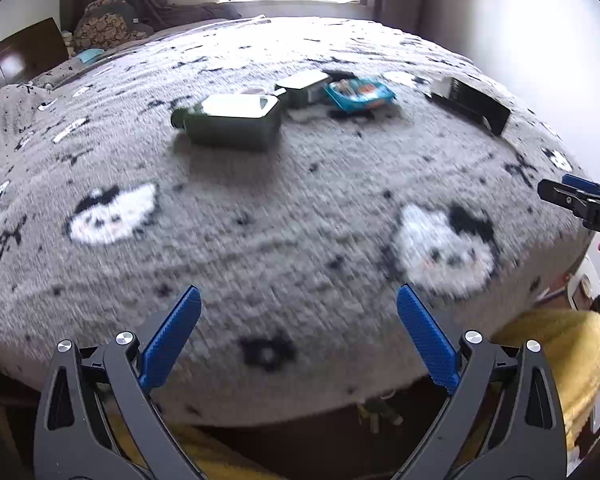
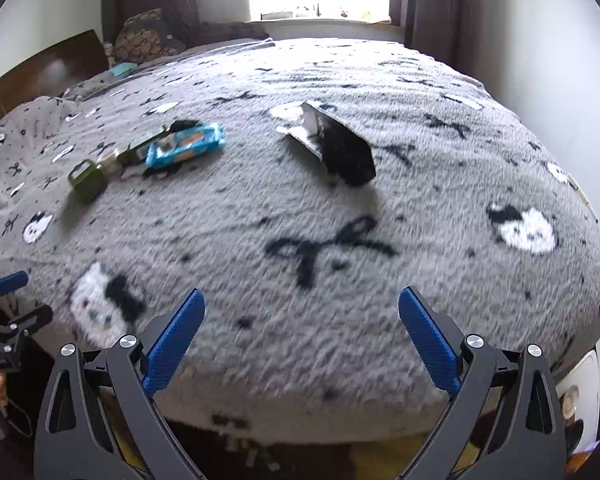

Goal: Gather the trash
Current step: 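Grasp the large green Origins bottle with the left tool while the right grasps the black-and-white box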

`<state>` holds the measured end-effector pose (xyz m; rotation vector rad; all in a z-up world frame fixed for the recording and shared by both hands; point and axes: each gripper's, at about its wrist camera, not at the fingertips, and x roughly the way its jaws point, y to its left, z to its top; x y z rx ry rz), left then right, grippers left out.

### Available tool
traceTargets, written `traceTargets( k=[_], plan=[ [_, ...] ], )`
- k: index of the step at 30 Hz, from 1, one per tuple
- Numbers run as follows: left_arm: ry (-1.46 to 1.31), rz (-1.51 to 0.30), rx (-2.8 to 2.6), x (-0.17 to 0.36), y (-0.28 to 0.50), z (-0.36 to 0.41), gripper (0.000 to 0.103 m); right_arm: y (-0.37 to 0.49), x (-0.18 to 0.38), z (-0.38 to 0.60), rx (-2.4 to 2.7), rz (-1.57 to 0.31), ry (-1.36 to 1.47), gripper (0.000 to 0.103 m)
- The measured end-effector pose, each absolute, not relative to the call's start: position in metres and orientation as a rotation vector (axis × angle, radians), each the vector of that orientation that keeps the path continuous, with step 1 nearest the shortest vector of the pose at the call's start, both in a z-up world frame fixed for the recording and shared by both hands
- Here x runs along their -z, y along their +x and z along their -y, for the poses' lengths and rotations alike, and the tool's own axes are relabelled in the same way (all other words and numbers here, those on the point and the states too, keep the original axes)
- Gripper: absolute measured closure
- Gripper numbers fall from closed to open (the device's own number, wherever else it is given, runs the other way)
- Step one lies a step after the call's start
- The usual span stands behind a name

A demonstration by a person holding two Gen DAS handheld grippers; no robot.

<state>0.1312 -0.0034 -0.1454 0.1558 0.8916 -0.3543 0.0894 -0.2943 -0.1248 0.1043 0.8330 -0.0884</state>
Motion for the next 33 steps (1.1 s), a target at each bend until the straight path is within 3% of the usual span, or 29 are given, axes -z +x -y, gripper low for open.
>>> traceTargets(
  k=[25, 29, 33],
  plan=[
    [0.036, -0.959, 0.229, 0.154, 0.315, 0.023, 0.008, 0.238, 0.133, 0.326, 0.160, -0.847, -0.023, 0.005],
    [0.080, -0.957, 0.225, 0.158, 0.320, 0.028, 0.009, 0.253, 0.142, 0.327, 0.146, -0.884, -0.038, 0.015],
    [0.122, -0.949, 0.249, 0.160, 0.311, 0.027, 0.009, 0.258, 0.148, 0.333, 0.114, -0.907, -0.007, 0.019]
  ],
)
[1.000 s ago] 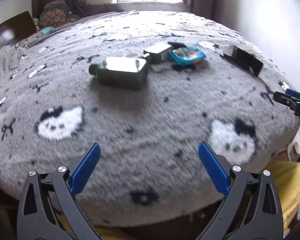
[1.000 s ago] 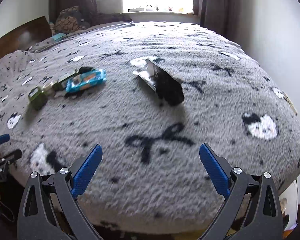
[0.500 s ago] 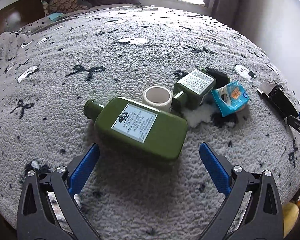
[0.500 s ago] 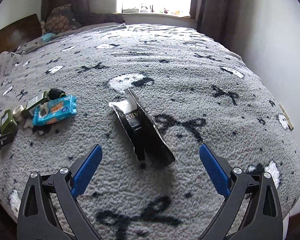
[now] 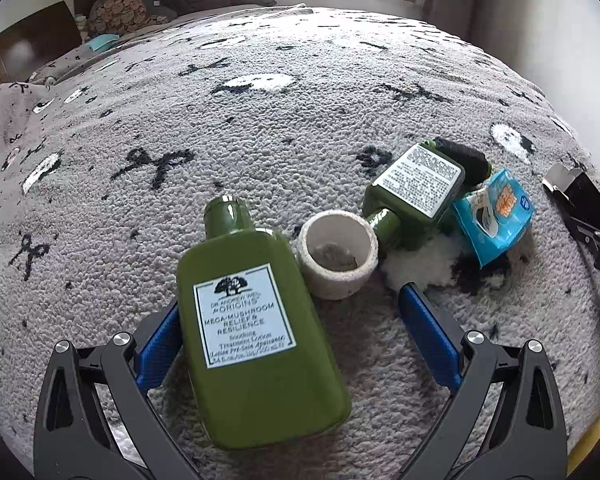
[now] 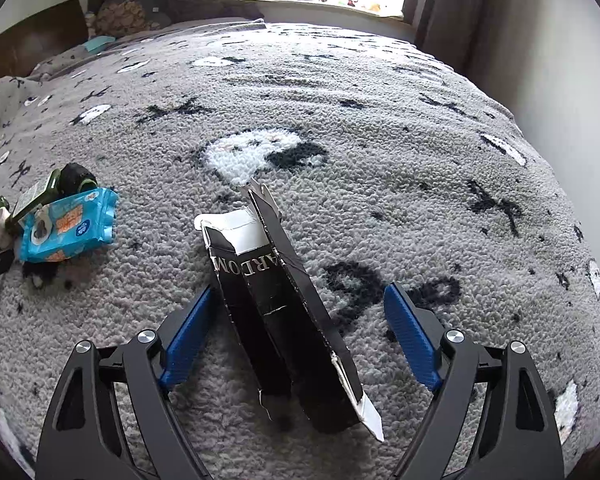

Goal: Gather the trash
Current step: 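Grasp the large green Origins bottle with the left tool while the right grasps the black-and-white box, then lower both tools below the bed edge and release bottle and box into the bin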

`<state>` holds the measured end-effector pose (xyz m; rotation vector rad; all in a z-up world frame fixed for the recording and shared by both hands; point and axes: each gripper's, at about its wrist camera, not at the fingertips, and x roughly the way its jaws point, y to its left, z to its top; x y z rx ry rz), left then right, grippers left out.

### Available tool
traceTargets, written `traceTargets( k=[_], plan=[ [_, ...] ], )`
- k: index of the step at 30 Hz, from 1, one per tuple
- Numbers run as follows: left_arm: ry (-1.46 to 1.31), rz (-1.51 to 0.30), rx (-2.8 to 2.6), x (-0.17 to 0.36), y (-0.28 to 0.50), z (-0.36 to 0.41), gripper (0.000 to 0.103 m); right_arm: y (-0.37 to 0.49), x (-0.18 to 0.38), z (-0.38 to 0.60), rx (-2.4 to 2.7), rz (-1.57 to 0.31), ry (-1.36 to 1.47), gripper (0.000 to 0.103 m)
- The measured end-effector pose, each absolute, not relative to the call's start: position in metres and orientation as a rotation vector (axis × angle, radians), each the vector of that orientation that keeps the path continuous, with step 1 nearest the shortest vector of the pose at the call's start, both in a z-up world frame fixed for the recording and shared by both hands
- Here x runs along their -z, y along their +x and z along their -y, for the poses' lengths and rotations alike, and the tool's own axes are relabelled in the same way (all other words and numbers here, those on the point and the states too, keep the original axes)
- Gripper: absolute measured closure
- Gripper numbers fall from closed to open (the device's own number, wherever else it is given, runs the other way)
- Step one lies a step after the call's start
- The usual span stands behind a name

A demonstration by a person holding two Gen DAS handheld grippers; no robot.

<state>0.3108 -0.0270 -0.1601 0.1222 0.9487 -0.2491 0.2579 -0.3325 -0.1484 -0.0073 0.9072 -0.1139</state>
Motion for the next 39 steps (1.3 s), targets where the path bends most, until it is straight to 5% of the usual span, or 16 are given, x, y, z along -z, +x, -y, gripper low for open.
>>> traceTargets(
  k=[3, 5, 8, 11, 19, 39],
  plan=[
    [0.112, -0.940, 0.270, 0.160, 0.306, 0.020, 0.015, 0.258, 0.150, 0.335, 0.092, -0.910, 0.018, 0.031],
    [0.100, -0.934, 0.276, 0.158, 0.304, 0.016, 0.022, 0.256, 0.149, 0.333, 0.073, -0.907, 0.028, 0.048],
    [0.089, -0.926, 0.265, 0.154, 0.302, 0.008, 0.039, 0.251, 0.146, 0.329, 0.061, -0.905, 0.032, 0.067],
    [0.054, -0.932, 0.282, 0.152, 0.299, -0.001, 0.045, 0.245, 0.142, 0.325, 0.049, -0.908, 0.039, 0.075],
    [0.069, -0.902, 0.299, 0.138, 0.258, -0.008, 0.053, 0.204, 0.127, 0.300, 0.003, -0.893, 0.012, 0.077],
    [0.108, -0.717, 0.462, 0.081, 0.087, 0.025, 0.054, 0.044, 0.096, 0.263, -0.077, -0.790, -0.027, 0.077]
  ],
)
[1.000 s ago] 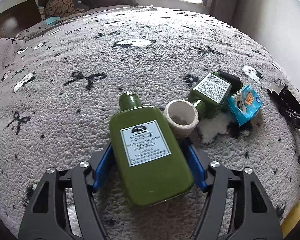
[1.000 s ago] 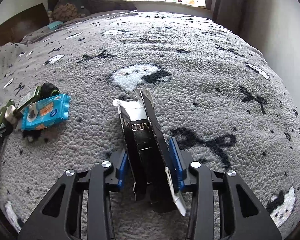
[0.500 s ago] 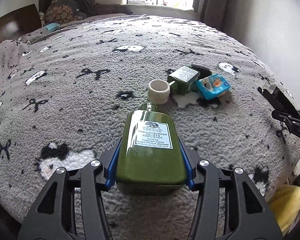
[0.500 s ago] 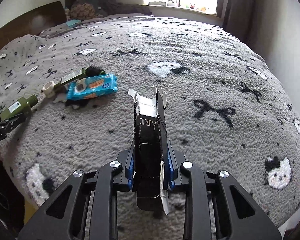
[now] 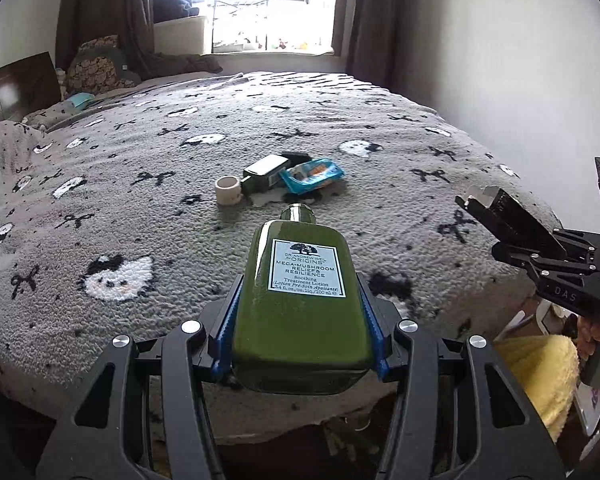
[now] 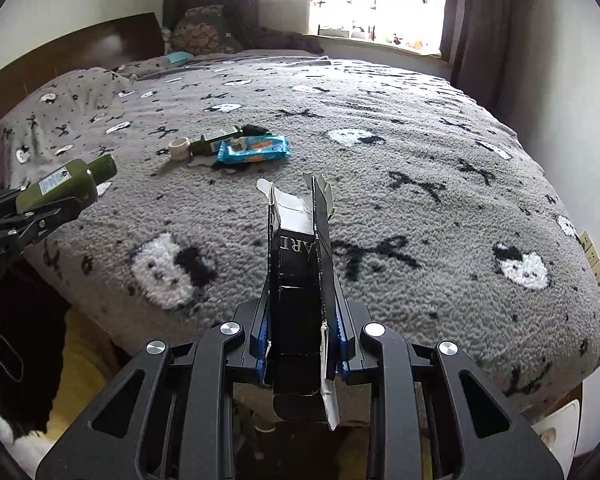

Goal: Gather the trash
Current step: 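Lower both tools below the bed edge and release bottle and box into the bin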

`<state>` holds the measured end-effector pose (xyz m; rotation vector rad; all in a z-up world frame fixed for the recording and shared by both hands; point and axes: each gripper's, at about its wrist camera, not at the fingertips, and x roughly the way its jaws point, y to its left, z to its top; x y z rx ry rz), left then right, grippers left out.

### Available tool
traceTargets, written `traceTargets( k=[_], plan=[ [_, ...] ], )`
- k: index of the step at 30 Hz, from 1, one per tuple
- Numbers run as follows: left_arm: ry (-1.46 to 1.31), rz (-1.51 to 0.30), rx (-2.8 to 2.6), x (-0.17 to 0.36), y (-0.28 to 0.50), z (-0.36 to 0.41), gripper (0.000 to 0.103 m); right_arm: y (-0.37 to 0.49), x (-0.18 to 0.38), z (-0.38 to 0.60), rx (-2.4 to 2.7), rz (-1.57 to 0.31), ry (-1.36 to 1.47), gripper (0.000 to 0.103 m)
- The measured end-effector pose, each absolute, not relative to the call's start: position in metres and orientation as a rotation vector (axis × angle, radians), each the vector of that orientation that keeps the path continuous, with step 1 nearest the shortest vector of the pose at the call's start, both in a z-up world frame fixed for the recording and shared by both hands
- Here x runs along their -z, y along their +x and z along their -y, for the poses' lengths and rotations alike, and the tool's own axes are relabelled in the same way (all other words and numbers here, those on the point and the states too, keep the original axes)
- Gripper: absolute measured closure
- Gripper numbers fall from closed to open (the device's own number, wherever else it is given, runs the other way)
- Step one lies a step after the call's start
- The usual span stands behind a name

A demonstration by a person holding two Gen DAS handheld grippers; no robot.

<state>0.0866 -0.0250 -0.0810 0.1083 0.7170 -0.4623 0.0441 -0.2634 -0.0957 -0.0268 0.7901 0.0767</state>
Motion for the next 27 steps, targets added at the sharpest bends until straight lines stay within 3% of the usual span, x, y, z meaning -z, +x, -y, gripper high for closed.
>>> traceTargets(
  k=[10, 27],
  plan=[
    [0.137, -0.754, 0.561, 0.104, 0.027, 0.046, 0.054, -0.007, 0.124, 0.254, -0.112, -0.850, -0.017, 0.077],
    [0.190, -1.070, 0.636, 0.217, -0.018, 0.057, 0.054, -0.040, 0.226, 0.246, -0.135, -1.114, 0.091, 0.077]
  ],
)
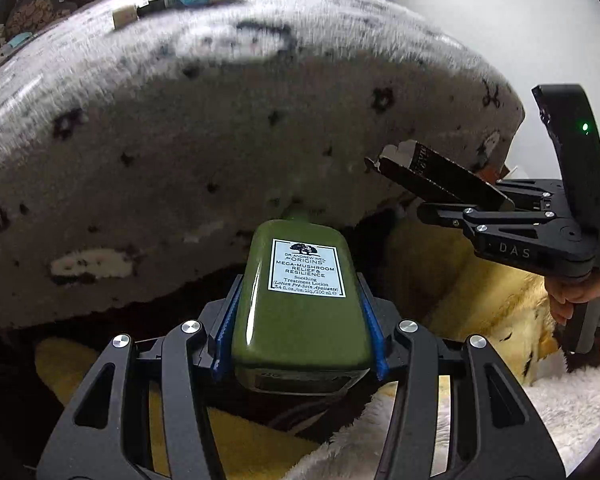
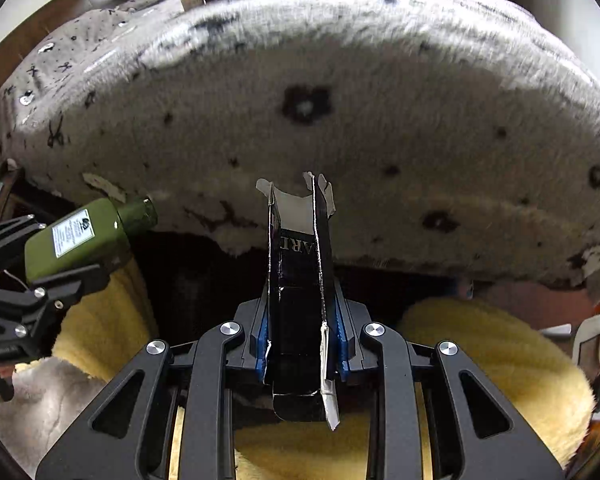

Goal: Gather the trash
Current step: 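Lower both tools below the bed edge and release bottle and box into the bin, then grasp the small white cup with the left tool while the right grasps the blue wipes packet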

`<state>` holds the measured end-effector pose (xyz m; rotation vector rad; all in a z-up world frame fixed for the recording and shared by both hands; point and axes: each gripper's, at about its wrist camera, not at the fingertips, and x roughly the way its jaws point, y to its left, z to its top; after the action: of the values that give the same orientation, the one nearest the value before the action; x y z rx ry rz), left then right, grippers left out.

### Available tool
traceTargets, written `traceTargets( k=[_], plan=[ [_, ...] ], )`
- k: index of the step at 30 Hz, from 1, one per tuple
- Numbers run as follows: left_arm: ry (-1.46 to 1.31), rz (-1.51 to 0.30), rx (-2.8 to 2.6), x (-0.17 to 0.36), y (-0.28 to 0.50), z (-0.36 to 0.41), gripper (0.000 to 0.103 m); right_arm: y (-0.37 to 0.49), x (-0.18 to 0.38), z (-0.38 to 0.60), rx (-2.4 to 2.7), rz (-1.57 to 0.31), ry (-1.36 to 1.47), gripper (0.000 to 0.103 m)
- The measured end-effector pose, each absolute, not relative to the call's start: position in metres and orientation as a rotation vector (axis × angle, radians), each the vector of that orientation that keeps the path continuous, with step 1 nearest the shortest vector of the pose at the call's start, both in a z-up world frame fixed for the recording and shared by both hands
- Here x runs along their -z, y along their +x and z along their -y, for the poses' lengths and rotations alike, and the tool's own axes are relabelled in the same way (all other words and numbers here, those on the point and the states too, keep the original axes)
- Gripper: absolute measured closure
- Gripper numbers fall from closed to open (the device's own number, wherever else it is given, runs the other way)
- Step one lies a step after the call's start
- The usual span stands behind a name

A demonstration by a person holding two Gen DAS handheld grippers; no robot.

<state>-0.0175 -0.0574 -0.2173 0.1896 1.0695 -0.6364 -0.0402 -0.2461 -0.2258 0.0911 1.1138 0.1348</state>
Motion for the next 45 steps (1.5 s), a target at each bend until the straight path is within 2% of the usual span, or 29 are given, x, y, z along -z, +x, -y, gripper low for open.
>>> traceTargets(
  k=[17, 25, 27, 29, 36, 39, 41, 45],
  plan=[
    [0.189, -1.407, 0.648, 0.332, 0.005, 0.074, 0.054, -0.024, 0.307, 0.226, -0.184, -1.357, 0.182, 0.077],
    [0.205, -1.444, 0.627, 0.347, 0.007, 0.077, 0.053, -0.012, 0.317, 0.225, -0.158, -1.379, 0.206, 0.073],
    [0.206, -1.453, 0.631, 0.347, 0.009, 0.079, 0.053, -0.010, 0.317, 0.228, -0.150, -1.379, 0.223, 0.067],
    [0.211, -1.460, 0.631, 0.348, 0.010, 0.080, 0.050, -0.009, 0.317, 0.233, -0.137, -1.377, 0.234, 0.040],
    [0.224, -1.380, 0.611, 0.324, 0.011, 0.073, 0.023, -0.008, 0.297, 0.251, -0.083, -1.310, 0.260, 0.033],
    [0.218, -1.332, 0.596, 0.305, 0.011, 0.066, 0.010, -0.010, 0.274, 0.255, -0.050, -1.243, 0.236, 0.020],
    [0.212, -1.300, 0.605, 0.289, 0.011, 0.063, 0.008, -0.011, 0.256, 0.258, -0.045, -1.191, 0.226, 0.013],
    [0.211, -1.192, 0.609, 0.248, 0.013, 0.056, 0.008, -0.008, 0.213, 0.262, -0.037, -1.077, 0.187, 0.011]
  ],
)
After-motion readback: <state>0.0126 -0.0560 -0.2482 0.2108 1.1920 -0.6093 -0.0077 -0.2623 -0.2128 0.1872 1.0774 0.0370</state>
